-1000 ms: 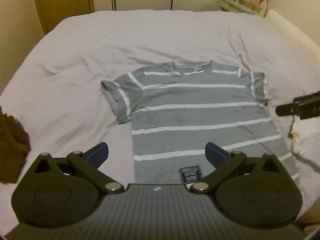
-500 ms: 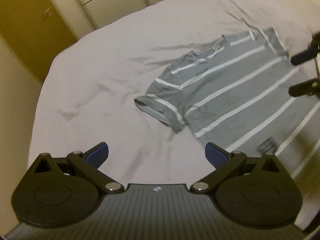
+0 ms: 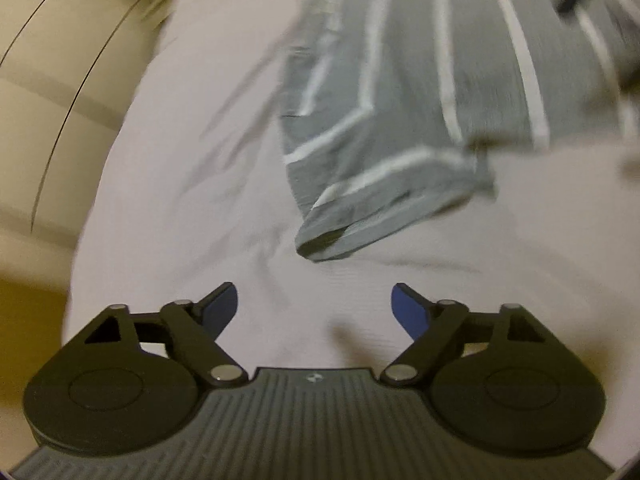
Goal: Fold clothes
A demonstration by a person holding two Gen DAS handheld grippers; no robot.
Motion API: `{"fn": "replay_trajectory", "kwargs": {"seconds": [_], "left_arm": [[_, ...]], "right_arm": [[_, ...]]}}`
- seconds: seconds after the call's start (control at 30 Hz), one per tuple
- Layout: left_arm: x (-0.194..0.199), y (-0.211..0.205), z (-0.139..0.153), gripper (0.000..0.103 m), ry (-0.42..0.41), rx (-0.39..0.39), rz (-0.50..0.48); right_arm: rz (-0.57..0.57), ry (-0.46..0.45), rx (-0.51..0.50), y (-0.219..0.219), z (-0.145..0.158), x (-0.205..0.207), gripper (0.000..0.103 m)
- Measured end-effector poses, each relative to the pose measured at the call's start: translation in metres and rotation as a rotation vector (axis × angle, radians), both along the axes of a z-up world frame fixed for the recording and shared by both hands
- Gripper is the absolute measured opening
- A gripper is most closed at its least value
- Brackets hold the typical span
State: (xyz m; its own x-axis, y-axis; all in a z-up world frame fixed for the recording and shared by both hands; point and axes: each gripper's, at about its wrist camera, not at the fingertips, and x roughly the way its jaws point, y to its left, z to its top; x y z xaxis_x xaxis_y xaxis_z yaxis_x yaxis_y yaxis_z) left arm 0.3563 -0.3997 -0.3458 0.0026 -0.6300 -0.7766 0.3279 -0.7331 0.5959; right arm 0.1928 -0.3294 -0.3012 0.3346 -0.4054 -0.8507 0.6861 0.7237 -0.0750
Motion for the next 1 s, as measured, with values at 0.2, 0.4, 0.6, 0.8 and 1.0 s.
{"fn": "replay_trajectory", "kwargs": {"seconds": [0.2, 0.4, 0.6, 0.8, 1.0], "left_arm": [[0.0, -0.029, -0.044, 0.057, -0.102, -0.013, -0.244], [0.005, -0.041, -0.075, 0.03, -0.163, -0.056, -0.405], [0.015, -0.046, -0.083, 0.004, -0.129, -0.072, -0.452], [0.021, -0.045, -0.079, 0.002, -0.103, -0.08, -0.462], [0.02, -0.046, -0.071, 0.002, -0.095, -0.088, -0.463]], "right_arm": [[-0.022, 0.021, -0.015, -0.015, -0.034, 0.038, 0.043], [-0.004, 0.098, -0.062, -0.031, -0.067, 0.065, 0.037], [0.015, 0.148, -0.051, -0.041, -0.084, 0.081, 0.037], [0.013, 0.174, -0.064, -0.039, -0.088, 0.087, 0.038], [0.006, 0.189, -0.088, -0.043, -0.093, 0.092, 0.031]]}}
